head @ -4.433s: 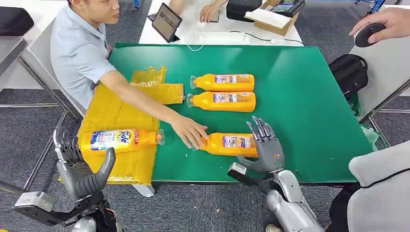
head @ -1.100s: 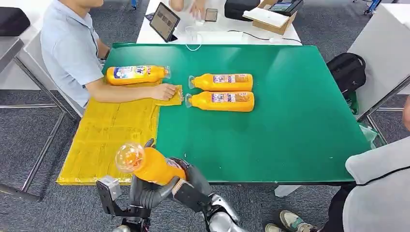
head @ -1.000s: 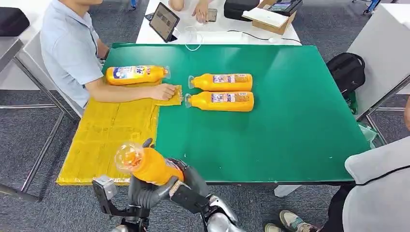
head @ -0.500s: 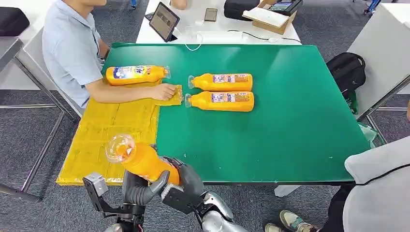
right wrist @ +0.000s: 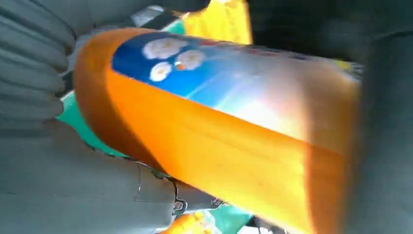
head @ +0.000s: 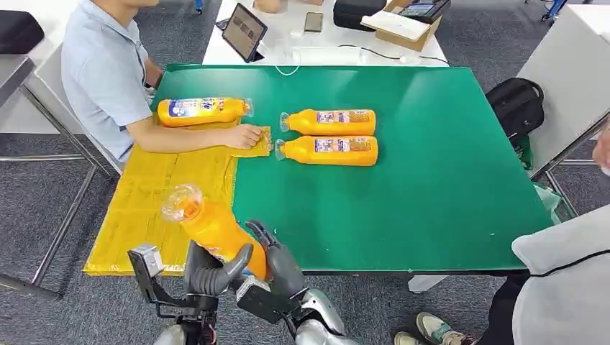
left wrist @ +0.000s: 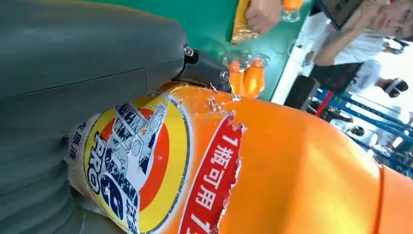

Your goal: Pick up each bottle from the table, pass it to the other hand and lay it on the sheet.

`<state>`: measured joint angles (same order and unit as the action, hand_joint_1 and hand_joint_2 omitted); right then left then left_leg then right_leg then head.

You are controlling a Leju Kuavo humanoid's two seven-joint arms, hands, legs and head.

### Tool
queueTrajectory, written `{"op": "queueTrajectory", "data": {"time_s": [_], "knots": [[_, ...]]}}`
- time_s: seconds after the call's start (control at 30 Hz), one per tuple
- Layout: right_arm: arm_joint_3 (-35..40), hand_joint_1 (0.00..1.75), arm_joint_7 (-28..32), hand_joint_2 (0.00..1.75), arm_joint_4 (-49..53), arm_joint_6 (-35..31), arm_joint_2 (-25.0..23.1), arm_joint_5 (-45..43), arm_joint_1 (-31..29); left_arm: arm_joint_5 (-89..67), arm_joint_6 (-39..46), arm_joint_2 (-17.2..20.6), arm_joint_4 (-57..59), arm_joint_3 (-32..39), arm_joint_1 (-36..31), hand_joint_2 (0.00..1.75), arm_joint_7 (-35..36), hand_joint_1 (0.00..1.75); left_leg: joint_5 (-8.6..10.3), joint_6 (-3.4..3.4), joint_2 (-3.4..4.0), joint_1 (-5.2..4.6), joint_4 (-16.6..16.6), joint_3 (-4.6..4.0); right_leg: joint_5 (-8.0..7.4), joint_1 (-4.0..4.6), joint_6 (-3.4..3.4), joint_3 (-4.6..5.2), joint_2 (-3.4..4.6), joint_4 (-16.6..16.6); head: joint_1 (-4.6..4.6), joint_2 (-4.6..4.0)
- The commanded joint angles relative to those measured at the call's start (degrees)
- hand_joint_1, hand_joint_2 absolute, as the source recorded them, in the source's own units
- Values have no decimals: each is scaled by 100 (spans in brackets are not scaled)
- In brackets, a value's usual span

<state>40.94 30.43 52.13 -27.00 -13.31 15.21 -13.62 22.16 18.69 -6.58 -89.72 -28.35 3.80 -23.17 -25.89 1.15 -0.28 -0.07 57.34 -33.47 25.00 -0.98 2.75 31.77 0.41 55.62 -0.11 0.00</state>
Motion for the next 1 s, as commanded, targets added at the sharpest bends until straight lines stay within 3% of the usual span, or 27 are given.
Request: {"op": "queueTrajectory", "data": {"time_s": [0.03, 0.37, 0.5, 0.53, 0.6, 0.63, 0.77, 0.93, 1.0], "knots": [[-71, 0, 749, 0, -62, -1042, -4, -277, 80, 206, 526, -186, 345, 62, -457, 175, -21, 175, 0, -6, -14, 4, -2, 9, 5, 5, -10, -15, -18, -4, 0, 0], [-804, 0, 957, 0, 728, -1300, -50, 40, 616, 381, 1180, 127, 582, 993, -570, 175, -7, 175, 1, -8, -4, 1, -7, 12, 2, 2, -11, -12, -7, -4, -2, 0], [-1439, 0, 957, 0, 1578, -1300, -185, 499, 986, -1210, 1401, 725, 1038, 1164, -826, 175, 45, 169, 2, -11, -10, 5, -8, 13, 5, 6, -14, -14, -15, -3, -2, 0], [-1836, 0, 957, 0, 2117, -1300, -294, 857, 1236, -2019, 1460, 915, 1273, 1351, -945, 175, 195, 175, 3, -7, -11, 3, -8, 9, 3, 4, -10, -9, -14, -2, 0, 0], [-2199, 0, 957, 0, 2549, -1300, -369, 852, 1425, -3229, 1431, 1121, 1484, 1586, -1063, 175, 493, 161, 3, -11, -15, 7, -8, 11, 6, 7, -15, -11, -19, -1, 0, 0], [-2395, 0, 957, 0, 2801, -1300, -397, 807, 1521, -4006, 1219, 1294, 1566, 1643, -1120, 175, 766, 162, 3, -8, -11, 2, -6, 6, 5, 1, -10, -4, -13, 4, -2, 0], [-2395, 0, 957, 0, 2801, -1300, -397, 807, 1521, -4006, 1219, 1294, 1566, 1643, -1120, 175, 766, 162, 1, -7, -6, 5, -4, 5, 4, 4, -10, -5, -10, 3, 0, 0], [-2325, 0, 957, 0, 2897, -1300, -150, 248, 1630, -5690, -363, 1578, 2473, 1445, -1646, 175, 1844, 148, 3, -8, -21, 4, -5, 8, 7, 3, -10, -12, -24, 1, 0, 0], [-2087, 0, 957, 0, 2733, -1300, -39, 35, 1553, -6349, -725, 1498, 3357, 1261, -2085, 175, 1895, 161, 6, -10, -34, 7, -11, 19, 5, 7, -14, -27, -33, -8, 0, 0]]}}
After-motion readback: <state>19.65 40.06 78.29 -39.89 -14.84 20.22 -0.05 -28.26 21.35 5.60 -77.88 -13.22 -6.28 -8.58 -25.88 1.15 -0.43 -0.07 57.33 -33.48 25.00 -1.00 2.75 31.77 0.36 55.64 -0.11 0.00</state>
